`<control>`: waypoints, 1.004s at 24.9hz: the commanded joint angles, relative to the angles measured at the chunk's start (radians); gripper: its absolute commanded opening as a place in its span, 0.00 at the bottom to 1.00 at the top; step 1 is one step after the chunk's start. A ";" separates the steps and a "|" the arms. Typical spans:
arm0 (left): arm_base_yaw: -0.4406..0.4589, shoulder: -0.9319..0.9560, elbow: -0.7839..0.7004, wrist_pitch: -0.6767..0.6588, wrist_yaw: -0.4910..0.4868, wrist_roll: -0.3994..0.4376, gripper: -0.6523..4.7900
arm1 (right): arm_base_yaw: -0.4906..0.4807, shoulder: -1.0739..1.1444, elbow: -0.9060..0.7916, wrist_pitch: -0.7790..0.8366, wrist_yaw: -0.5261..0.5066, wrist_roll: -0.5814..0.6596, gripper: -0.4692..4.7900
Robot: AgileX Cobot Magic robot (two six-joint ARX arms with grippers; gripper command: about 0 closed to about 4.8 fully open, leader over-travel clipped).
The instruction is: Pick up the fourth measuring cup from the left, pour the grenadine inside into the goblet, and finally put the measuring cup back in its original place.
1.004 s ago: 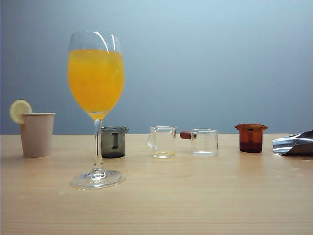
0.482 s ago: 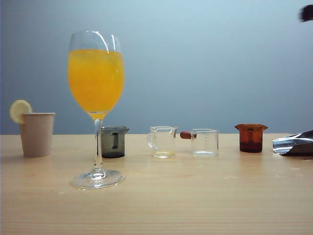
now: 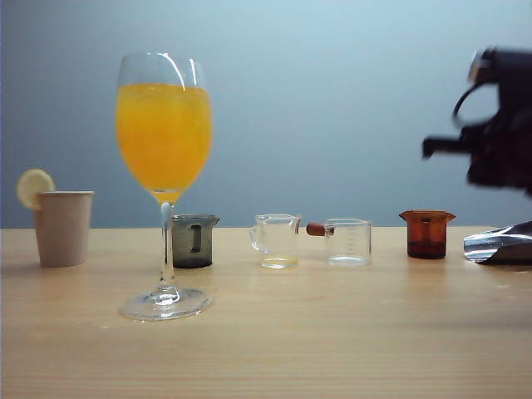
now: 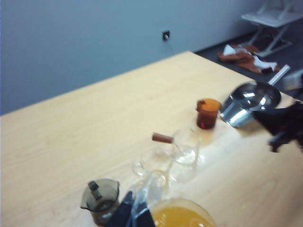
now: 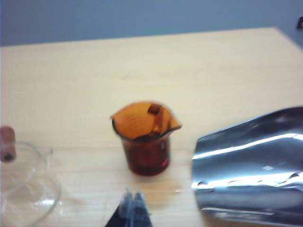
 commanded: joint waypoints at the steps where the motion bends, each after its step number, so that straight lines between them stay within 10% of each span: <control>1: 0.002 -0.001 0.006 -0.021 0.004 0.000 0.11 | 0.001 0.125 0.019 0.170 0.003 0.005 0.09; 3: 0.002 -0.001 0.006 -0.029 0.004 0.009 0.11 | 0.001 0.198 0.048 0.194 0.004 0.005 0.22; 4: 0.002 -0.001 0.006 -0.035 0.003 0.036 0.11 | 0.001 0.255 0.080 0.204 0.004 0.005 0.59; 6: 0.002 -0.001 0.006 -0.045 -0.009 0.074 0.11 | 0.000 0.323 0.142 0.203 0.004 0.005 1.00; 25: 0.002 -0.002 0.006 -0.134 -0.011 0.090 0.11 | -0.008 0.624 0.504 0.101 0.106 -0.045 1.00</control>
